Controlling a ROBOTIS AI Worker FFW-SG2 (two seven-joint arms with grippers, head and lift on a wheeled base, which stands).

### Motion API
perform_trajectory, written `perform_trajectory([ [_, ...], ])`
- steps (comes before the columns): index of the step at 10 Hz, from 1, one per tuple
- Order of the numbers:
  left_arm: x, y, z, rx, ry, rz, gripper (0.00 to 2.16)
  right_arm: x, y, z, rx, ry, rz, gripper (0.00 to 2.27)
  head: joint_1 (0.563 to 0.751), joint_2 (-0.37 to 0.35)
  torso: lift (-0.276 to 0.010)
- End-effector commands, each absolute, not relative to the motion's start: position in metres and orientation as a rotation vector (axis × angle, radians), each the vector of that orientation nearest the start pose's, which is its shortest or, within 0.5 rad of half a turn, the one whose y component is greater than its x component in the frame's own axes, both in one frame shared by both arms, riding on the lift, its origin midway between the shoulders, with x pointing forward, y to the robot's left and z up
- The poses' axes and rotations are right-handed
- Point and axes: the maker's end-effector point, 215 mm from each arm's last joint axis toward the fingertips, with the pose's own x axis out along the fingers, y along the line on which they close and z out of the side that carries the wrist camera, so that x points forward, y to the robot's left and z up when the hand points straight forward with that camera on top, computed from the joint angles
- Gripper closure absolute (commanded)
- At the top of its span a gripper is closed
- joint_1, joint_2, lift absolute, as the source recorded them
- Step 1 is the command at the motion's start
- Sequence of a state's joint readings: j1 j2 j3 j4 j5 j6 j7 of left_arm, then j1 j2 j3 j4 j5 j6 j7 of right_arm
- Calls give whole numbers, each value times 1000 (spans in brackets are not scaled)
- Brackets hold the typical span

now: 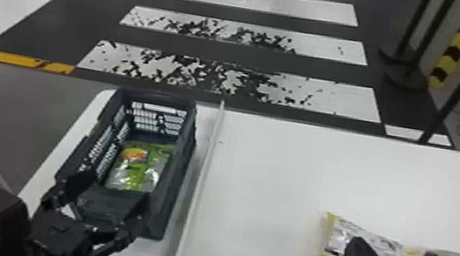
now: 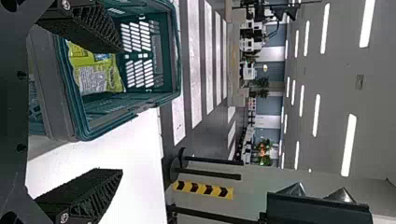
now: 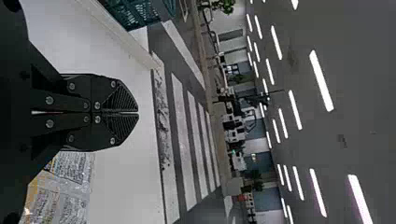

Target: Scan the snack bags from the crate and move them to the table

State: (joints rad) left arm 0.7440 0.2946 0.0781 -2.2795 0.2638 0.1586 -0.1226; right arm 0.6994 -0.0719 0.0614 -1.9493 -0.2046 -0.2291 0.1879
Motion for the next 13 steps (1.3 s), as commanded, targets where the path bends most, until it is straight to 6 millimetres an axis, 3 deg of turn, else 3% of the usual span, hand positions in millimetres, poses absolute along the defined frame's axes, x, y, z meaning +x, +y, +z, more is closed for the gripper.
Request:
perform_trajectory([
  [1,377,230,-348,6,198,-254,83,347,-167,-398,167,11,209,2246,695,87,-95],
  [4,377,230,-350,7,200,-255,83,338,-169,-435,167,46,196,2246,695,97,-95],
  [9,377,232,-354,4,202,-249,83,354,-169,-498,145,188,210,2246,695,102,-95],
  [13,377,232,-353,2,197,-247,83,352,-194,-515,94,236,240,2246,695,88,-95],
])
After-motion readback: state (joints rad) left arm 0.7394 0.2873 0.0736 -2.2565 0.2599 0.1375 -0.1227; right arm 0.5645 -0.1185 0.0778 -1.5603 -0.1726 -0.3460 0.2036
